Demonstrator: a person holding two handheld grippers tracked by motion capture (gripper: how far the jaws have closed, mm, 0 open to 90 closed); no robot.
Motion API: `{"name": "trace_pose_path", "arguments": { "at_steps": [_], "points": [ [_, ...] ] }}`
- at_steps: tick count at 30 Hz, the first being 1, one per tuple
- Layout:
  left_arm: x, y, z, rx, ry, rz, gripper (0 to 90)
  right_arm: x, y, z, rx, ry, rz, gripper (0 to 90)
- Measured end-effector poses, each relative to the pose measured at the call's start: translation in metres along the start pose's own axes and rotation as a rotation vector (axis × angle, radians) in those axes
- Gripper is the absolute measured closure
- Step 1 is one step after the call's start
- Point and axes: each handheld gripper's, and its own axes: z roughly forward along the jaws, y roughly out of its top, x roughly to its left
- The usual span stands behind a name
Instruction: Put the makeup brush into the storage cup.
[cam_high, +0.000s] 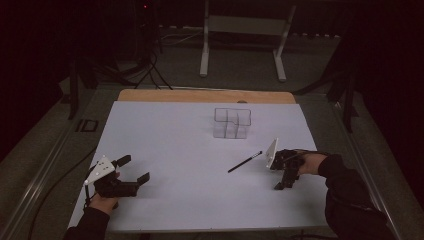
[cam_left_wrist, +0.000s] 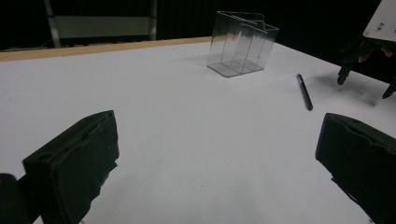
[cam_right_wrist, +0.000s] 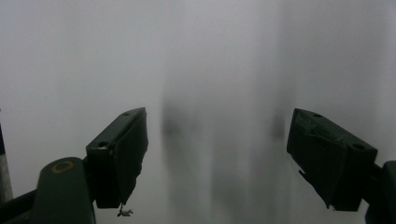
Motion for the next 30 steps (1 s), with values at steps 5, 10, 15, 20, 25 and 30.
{"name": "trace_pose_path", "arguments": {
  "at_steps": [5,10,15,20,25,30],
  "points": [
    [0.0,-0.001,-0.001,0.004,0.003,-0.003,0.9,-0.006,0.004,-0.005,0.023,-0.008,-0.061,20.1],
    [-0.001,-0.002,-0.001,0.014,-0.001,-0.001,0.9,-0.011,0.009,-0.011,0.014,-0.035,-0.173,18.4],
    [0.0,-0.003,-0.003,0.014,0.005,-0.009,0.9,-0.016,0.015,-0.015,0.009,-0.049,-0.235,18.2],
    [0.0,-0.004,-0.005,0.02,-0.001,-0.015,0.9,-0.021,0.026,-0.014,0.051,-0.083,-0.321,16.5],
    [-0.001,-0.004,-0.005,0.021,-0.004,-0.019,0.9,-0.029,0.034,-0.016,0.078,-0.102,-0.361,21.4],
    [0.0,-0.005,-0.005,0.023,-0.007,-0.021,0.9,-0.039,0.041,-0.019,0.055,-0.123,-0.4,32.6]
  ]
}}
